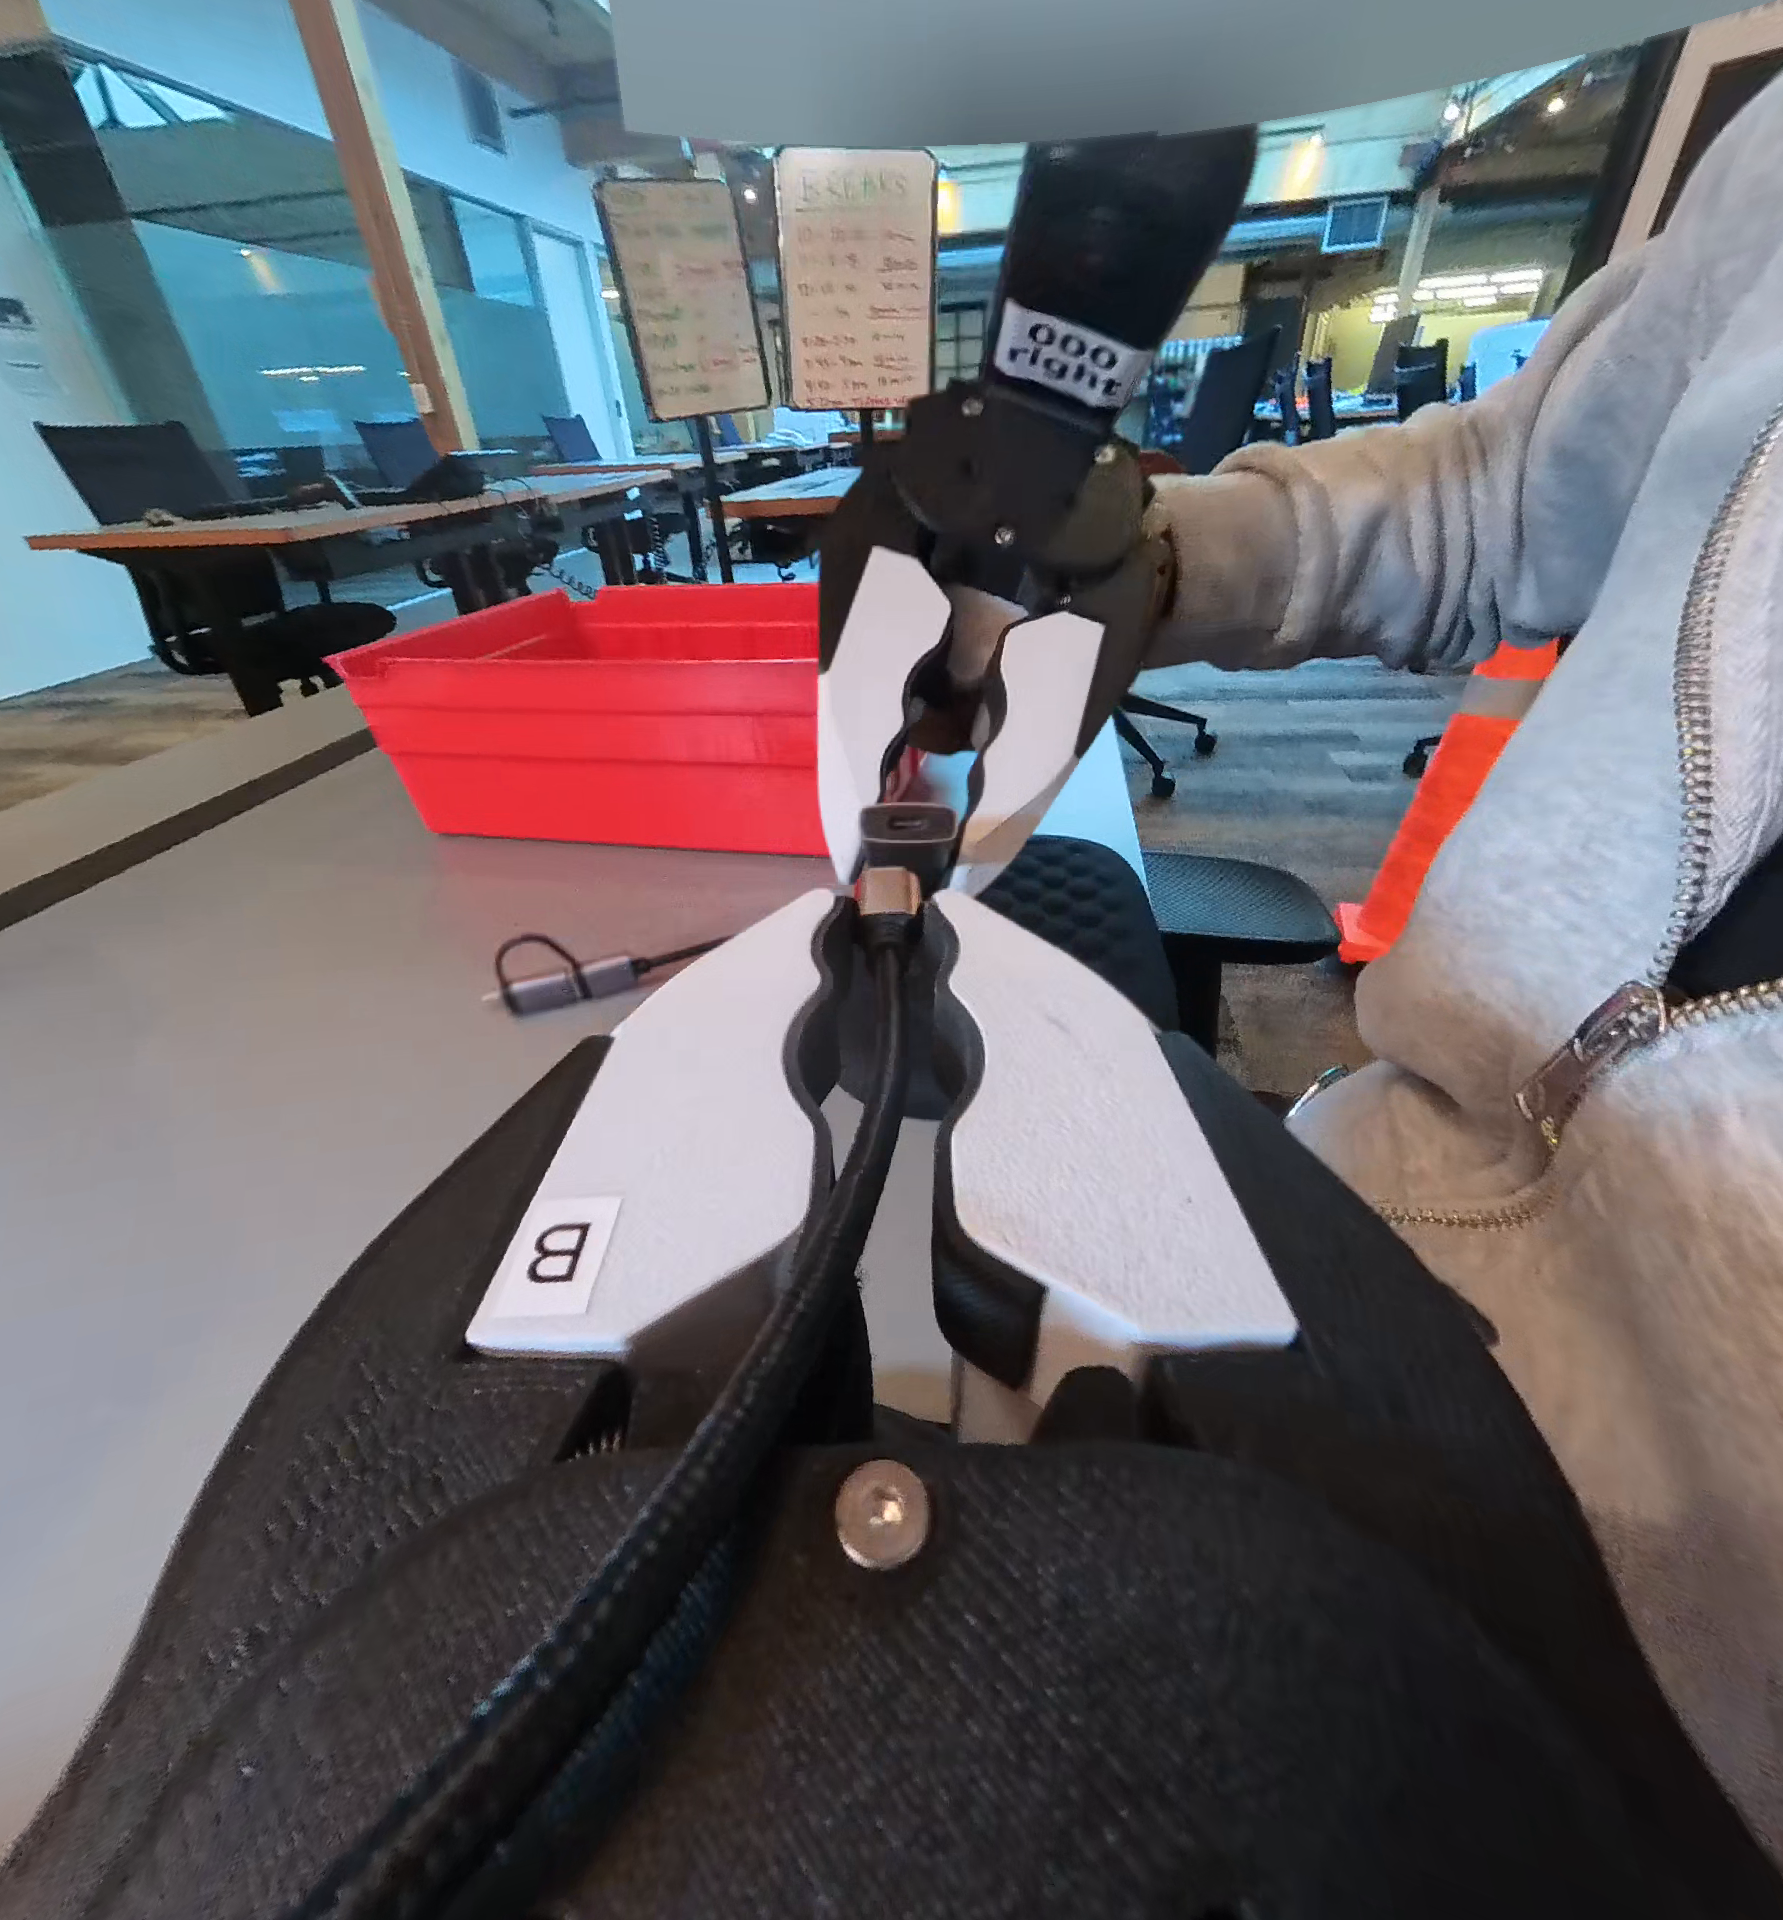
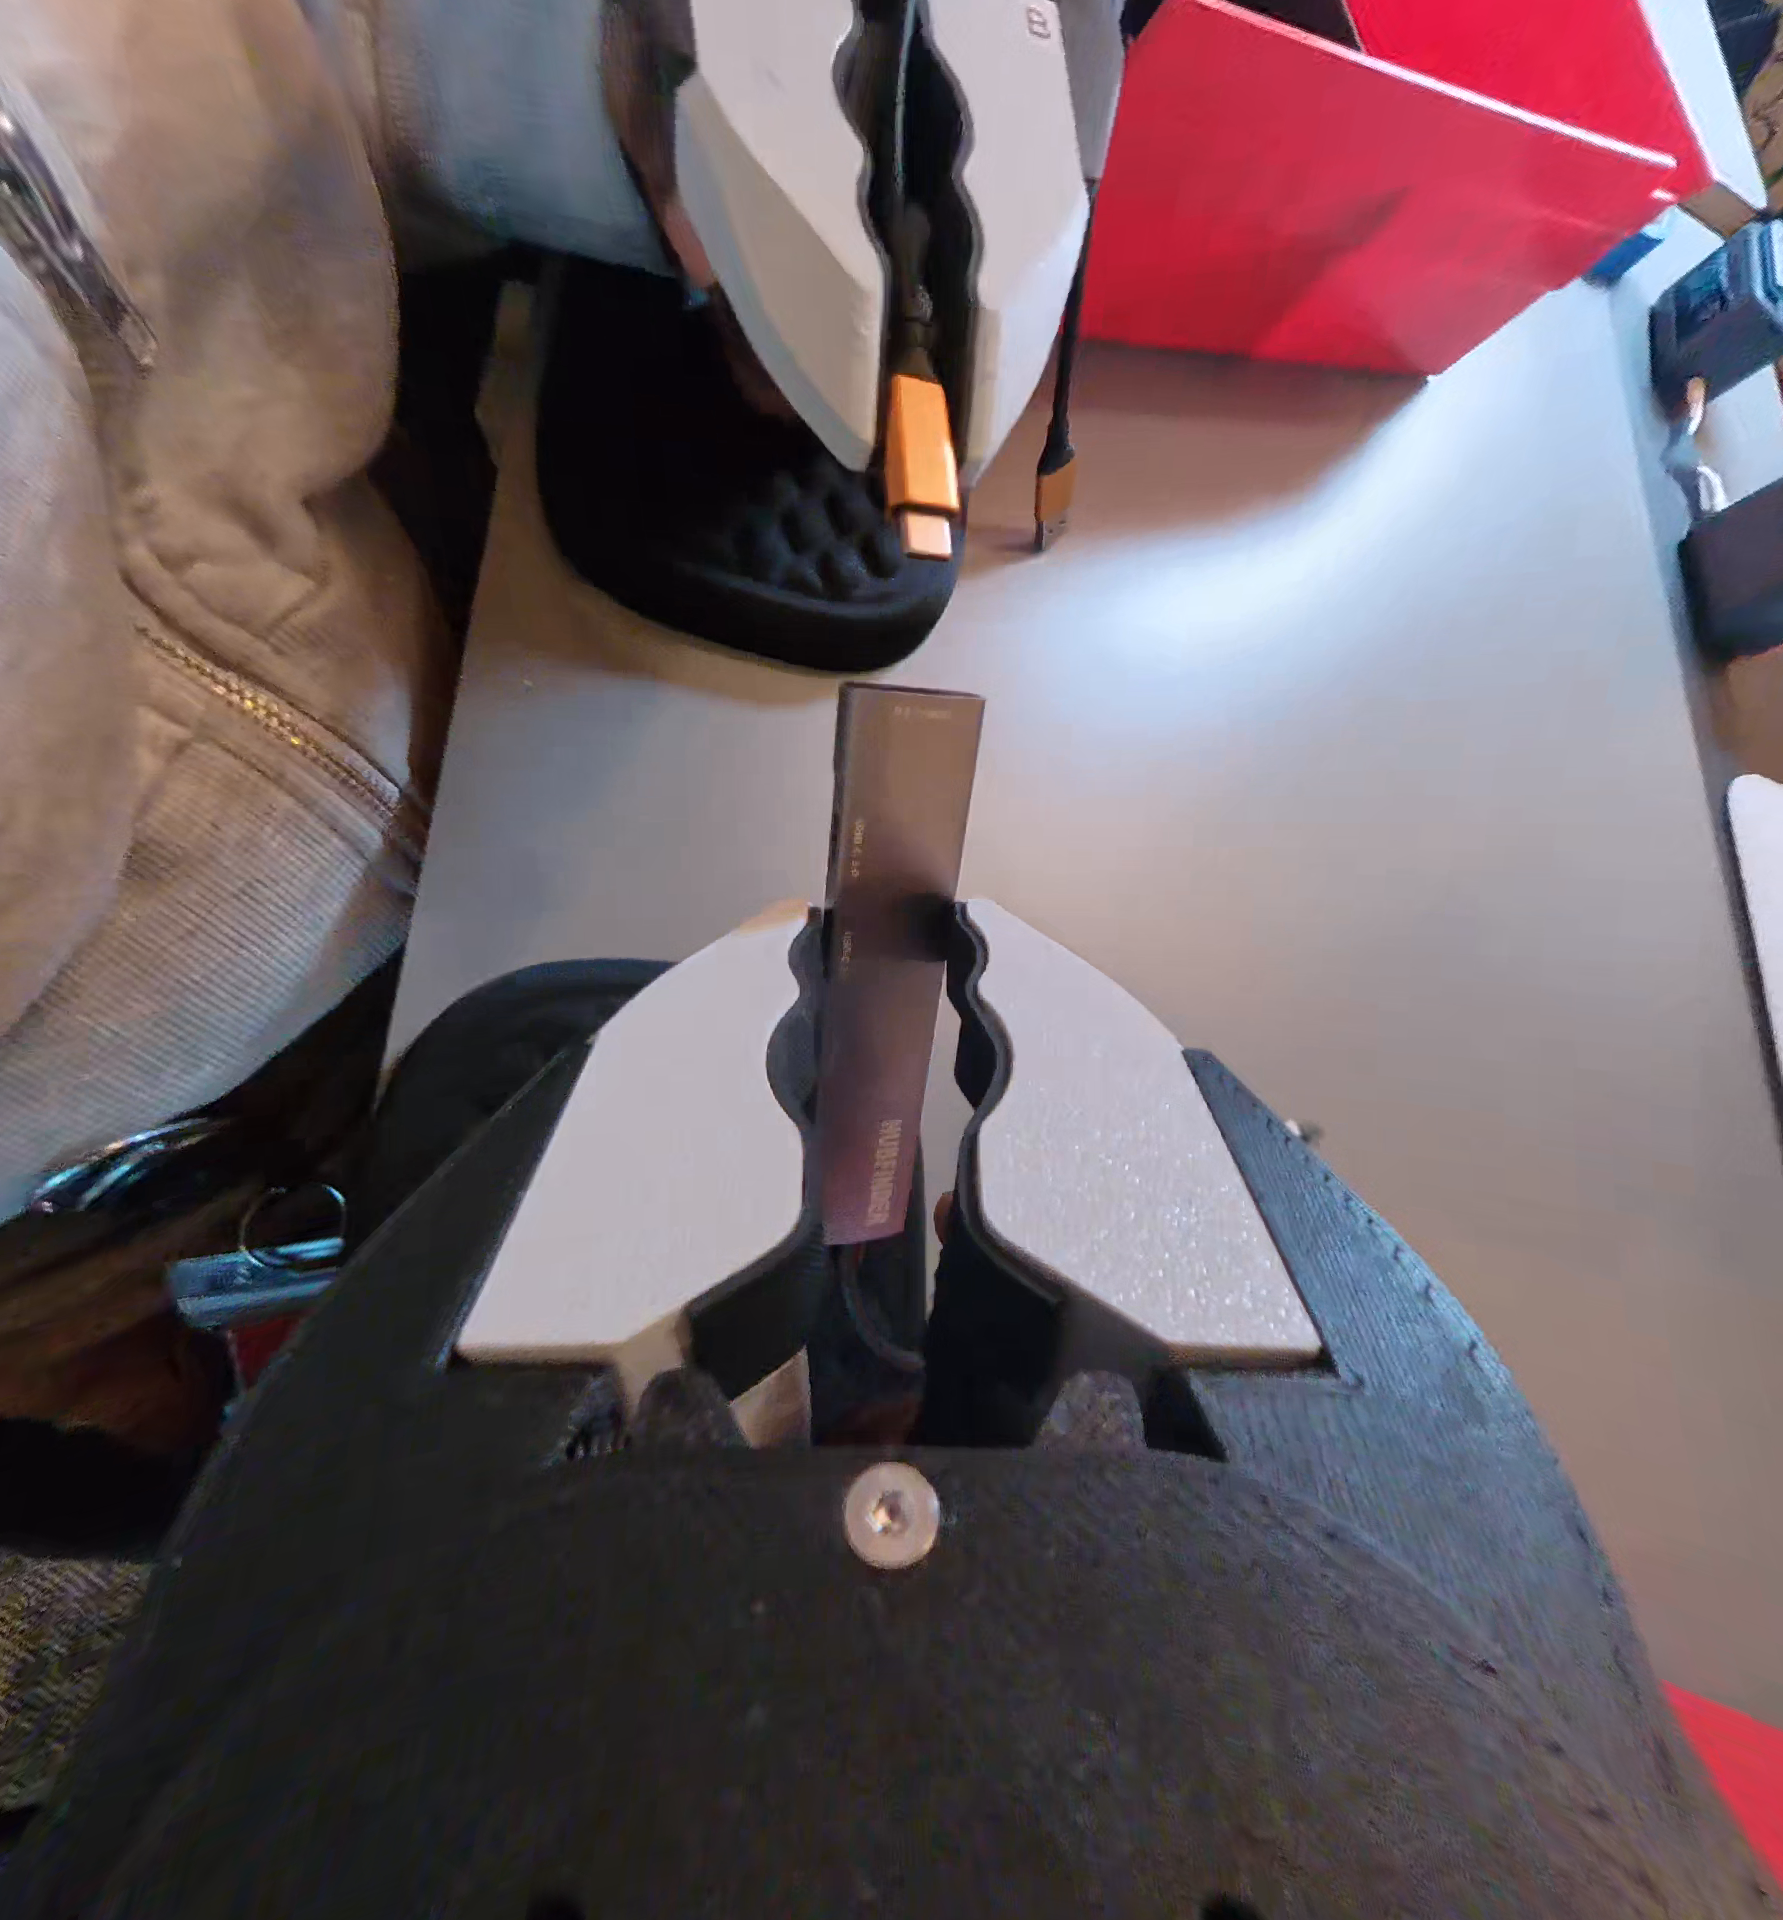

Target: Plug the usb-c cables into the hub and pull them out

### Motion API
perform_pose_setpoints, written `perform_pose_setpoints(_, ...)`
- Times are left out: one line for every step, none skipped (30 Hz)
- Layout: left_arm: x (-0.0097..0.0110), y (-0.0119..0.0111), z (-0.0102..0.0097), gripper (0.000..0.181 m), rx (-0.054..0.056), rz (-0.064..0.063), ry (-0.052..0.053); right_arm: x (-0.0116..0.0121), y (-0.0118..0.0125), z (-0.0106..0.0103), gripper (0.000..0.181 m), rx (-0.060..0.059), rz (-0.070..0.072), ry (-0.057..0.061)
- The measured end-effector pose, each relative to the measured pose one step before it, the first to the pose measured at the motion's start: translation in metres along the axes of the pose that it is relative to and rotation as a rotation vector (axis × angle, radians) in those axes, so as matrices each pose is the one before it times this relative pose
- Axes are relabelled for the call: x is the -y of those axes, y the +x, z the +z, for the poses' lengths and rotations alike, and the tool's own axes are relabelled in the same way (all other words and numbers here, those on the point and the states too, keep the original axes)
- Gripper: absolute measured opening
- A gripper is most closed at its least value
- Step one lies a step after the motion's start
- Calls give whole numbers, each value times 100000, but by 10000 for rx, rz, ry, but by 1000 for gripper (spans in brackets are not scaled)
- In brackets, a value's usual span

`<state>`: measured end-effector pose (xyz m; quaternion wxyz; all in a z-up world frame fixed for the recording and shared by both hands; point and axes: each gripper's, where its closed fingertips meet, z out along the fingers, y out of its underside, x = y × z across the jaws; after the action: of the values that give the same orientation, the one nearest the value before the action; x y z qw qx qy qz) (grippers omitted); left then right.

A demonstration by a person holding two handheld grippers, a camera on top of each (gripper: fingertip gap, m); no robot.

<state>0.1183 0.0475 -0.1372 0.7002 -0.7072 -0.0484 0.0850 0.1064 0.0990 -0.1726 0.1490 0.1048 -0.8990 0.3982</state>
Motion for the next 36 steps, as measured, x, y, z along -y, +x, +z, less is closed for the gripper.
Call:
perform_pose_setpoints(-58,-26,67,13,15,-37,-43,-89,-50,1,23,-109,-247,-204)
perform_pose_setpoints(-33,-52,45,13,28,-31,-32,-138,-113,91,23,-22,-230,-286)
perform_pose_setpoints(-38,-59,43,13,63,3,-46,-112,-124,150,22,6,-210,-294)
perform_pose_setpoints(-53,-28,81,13,80,58,-78,-1,-106,198,22,13,-144,-228)
perform_pose_setpoints(-111,99,112,13,30,122,-130,102,-106,200,22,32,-82,-122)
perform_pose_setpoints(-136,85,138,13,51,132,-156,99,-88,212,22,50,-38,-58)
perform_pose_setpoints(-156,120,129,13,17,102,-175,44,-28,203,22,39,13,-27)
perform_pose_setpoints(-124,197,113,13,-53,69,-151,-47,16,188,22,45,73,-44)
perform_pose_setpoints(-97,176,78,13,-56,43,-127,-50,19,148,22,48,73,-8)
perform_pose_setpoints(-147,12,56,13,35,10,-163,3,18,110,22,33,45,40)
perform_pose_setpoints(-137,27,41,13,19,38,-140,-26,-10,72,22,49,35,13)
perform_pose_setpoints(-18,97,45,13,-38,39,-27,-48,-26,70,22,35,25,-18)
perform_pose_setpoints(-59,37,28,13,-17,-18,-35,-59,16,63,22,-9,-7,-43)
perform_pose_setpoints(-158,-70,39,13,33,-52,-122,-46,7,35,22,-9,-25,-45)
perform_pose_setpoints(-123,-84,85,13,55,-20,-103,-10,-21,22,22,4,-3,-39)
perform_pose_setpoints(-134,7,115,13,15,11,-114,-24,10,33,22,-16,1,-54)
perform_pose_setpoints(-121,5,120,13,39,29,-119,-168,20,44,22,-24,-26,-140)
perform_pose_setpoints(-187,-22,118,13,56,-7,-183,-199,6,46,22,-37,-51,-133)
perform_pose_setpoints(-167,17,99,13,37,27,-189,-160,-25,32,22,-14,-27,-91)
perform_pose_setpoints(-134,87,90,13,4,71,-186,-97,-56,-1,23,19,-8,-35)
perform_pose_setpoints(-144,234,111,13,-84,79,-209,115,-138,-35,22,62,-5,82)
perform_pose_setpoints(-26,197,121,13,-39,100,-124,-44,-176,2,22,74,-9,-59)
perform_pose_setpoints(-88,107,63,13,-8,98,-136,-83,-110,22,22,5,-89,-107)
perform_pose_setpoints(21,79,39,13,-22,40,-1,-23,-27,2,22,-53,-104,-85)
perform_pose_setpoints(48,21,-17,13,-32,-45,74,65,8,-40,22,-48,-41,-4)
perform_pose_setpoints(112,22,-77,13,-76,-130,123,179,51,-68,22,-62,16,122)
perform_pose_setpoints(254,-54,-147,13,-34,-183,184,252,57,-79,22,-43,114,222)
perform_pose_setpoints(227,23,-157,13,-65,-225,117,280,9,-57,22,8,184,228)
perform_pose_setpoints(173,5,-136,13,-4,-100,59,233,-7,-10,21,-27,150,192)
perform_pose_setpoints(39,64,-134,13,37,71,-67,170,-76,30,21,-15,81,127)
perform_pose_setpoints(-69,147,-98,13,19,164,-183,152,-146,66,21,11,47,95)
perform_pose_setpoints(-103,87,-28,13,62,137,-215,70,-115,93,21,25,70,49)
perform_pose_setpoints(-71,-32,6,13,134,119,-170,-17,18,64,21,-7,82,34)
perform_pose_setpoints(-24,-44,22,13,103,98,-87,15,-3,38,21,50,117,84)
perform_pose_setpoints(-64,27,8,13,-2,72,-72,22,-57,37,20,70,137,107)
perform_pose_setpoints(-104,94,14,13,-94,38,-102,-17,-125,71,20,79,91,43)
